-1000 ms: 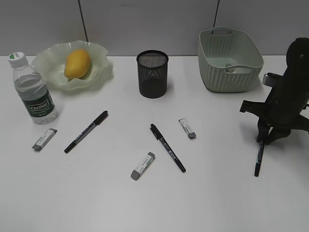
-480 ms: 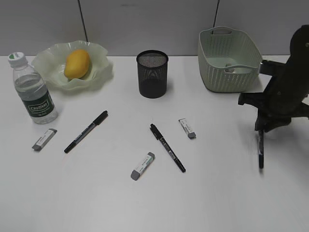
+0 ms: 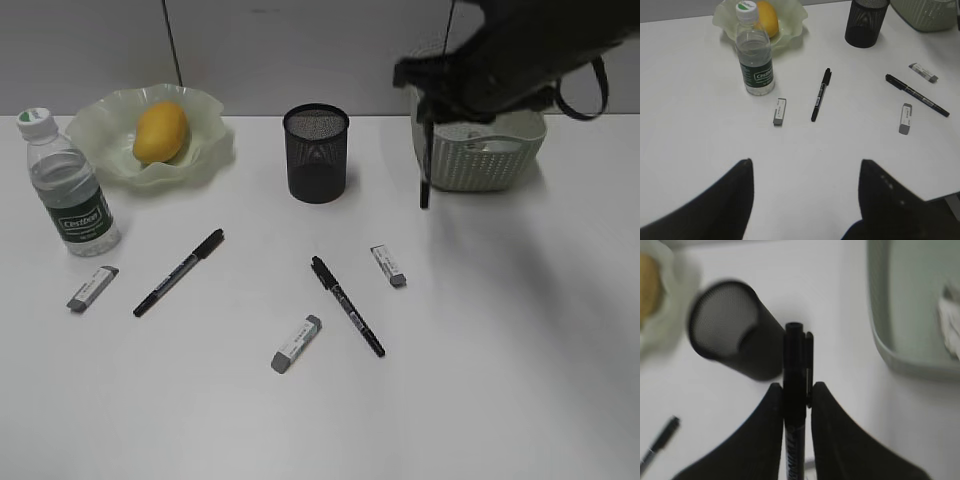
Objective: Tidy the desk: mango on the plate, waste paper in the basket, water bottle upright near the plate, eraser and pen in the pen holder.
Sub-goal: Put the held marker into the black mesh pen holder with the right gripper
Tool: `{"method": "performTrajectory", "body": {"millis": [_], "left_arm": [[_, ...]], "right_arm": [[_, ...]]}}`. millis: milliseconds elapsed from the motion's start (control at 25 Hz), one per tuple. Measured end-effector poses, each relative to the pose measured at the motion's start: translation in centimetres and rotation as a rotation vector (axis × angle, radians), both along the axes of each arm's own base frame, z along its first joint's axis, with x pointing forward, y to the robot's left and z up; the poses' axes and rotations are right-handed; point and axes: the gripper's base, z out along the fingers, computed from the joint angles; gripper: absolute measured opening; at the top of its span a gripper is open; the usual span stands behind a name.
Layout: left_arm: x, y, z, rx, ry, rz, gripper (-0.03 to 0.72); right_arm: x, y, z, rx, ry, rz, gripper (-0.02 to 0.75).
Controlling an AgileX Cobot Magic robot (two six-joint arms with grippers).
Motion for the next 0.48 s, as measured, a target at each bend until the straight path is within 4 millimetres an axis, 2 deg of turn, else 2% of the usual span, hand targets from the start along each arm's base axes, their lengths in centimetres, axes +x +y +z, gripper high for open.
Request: {"method": "performTrajectory", "body": {"millis": [120,240,360,480], "left_arm": [[0.0,0.0,0.0,0.000,0.000,0.000,0.497],[0.0,0.0,0.0,0.001,0.000,0.000,0.496],[0.0,0.0,0.0,0.001,0.000,0.000,0.496],[0.0,0.0,0.0,0.001,0.000,0.000,0.496]], "right_arm": [[0.9,1.5,2.6,0.086,-0.196,0.023,0.143],[1.3,2.4,4.3,0.167,-0.365,0.032,0.143],[1.9,2.7,4.9,0.218,-0.482,0.034,0.143],[2.6,3.1,4.1,0.240,-0.533,0.033,0.143]]}}
